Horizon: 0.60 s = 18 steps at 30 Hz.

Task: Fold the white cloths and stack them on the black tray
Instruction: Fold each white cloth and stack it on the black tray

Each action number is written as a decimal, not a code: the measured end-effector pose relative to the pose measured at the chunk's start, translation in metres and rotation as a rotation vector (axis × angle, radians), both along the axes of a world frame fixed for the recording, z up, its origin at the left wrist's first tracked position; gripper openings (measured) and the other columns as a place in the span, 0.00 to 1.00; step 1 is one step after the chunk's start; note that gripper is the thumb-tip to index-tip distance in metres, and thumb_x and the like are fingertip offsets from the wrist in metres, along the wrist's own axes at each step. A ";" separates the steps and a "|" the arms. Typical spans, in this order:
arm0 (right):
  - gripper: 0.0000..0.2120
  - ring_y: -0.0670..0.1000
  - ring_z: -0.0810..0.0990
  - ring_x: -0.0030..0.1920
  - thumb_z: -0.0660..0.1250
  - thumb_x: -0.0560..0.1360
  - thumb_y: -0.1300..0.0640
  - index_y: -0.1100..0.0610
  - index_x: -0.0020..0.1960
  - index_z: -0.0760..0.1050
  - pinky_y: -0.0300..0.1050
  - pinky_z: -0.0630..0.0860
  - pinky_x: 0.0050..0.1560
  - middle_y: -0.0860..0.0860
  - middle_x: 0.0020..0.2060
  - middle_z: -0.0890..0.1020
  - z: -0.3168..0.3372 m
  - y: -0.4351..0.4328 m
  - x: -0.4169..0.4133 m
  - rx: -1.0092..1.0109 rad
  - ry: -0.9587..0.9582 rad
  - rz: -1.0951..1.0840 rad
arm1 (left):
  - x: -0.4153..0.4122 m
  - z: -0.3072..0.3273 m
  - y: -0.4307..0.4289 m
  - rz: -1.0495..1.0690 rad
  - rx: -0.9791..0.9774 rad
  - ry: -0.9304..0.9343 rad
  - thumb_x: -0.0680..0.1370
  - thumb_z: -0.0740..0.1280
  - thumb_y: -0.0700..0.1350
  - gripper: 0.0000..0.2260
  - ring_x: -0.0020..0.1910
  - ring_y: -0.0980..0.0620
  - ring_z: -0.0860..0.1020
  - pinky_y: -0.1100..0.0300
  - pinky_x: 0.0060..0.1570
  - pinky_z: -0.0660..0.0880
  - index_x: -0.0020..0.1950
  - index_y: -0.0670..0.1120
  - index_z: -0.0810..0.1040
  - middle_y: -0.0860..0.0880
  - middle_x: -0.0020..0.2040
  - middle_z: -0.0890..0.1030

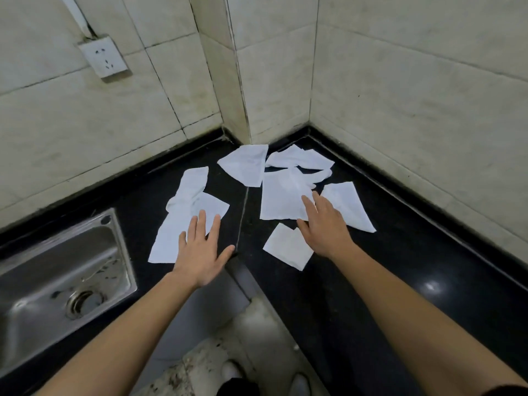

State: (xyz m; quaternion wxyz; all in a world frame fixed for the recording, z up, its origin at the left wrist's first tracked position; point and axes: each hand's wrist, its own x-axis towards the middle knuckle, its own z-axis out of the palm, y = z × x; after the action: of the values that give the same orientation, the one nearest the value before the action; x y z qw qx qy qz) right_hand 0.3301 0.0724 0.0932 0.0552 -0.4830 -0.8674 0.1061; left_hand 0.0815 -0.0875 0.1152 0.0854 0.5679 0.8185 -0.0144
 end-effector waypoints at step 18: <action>0.32 0.58 0.74 0.64 0.63 0.77 0.36 0.55 0.73 0.63 0.54 0.75 0.59 0.54 0.65 0.72 -0.106 0.015 -0.068 -0.622 -0.059 -0.638 | -0.002 -0.142 0.196 -0.256 -0.366 -0.597 0.75 0.71 0.56 0.29 0.52 0.47 0.80 0.52 0.52 0.77 0.71 0.45 0.67 0.47 0.51 0.82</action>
State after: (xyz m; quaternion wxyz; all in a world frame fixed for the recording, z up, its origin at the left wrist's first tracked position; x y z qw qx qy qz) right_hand 0.2620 0.0878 -0.0127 -0.0876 -0.7229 -0.6032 0.3255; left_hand 0.0794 0.1085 -0.0270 0.4179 0.6202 0.6639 -0.0048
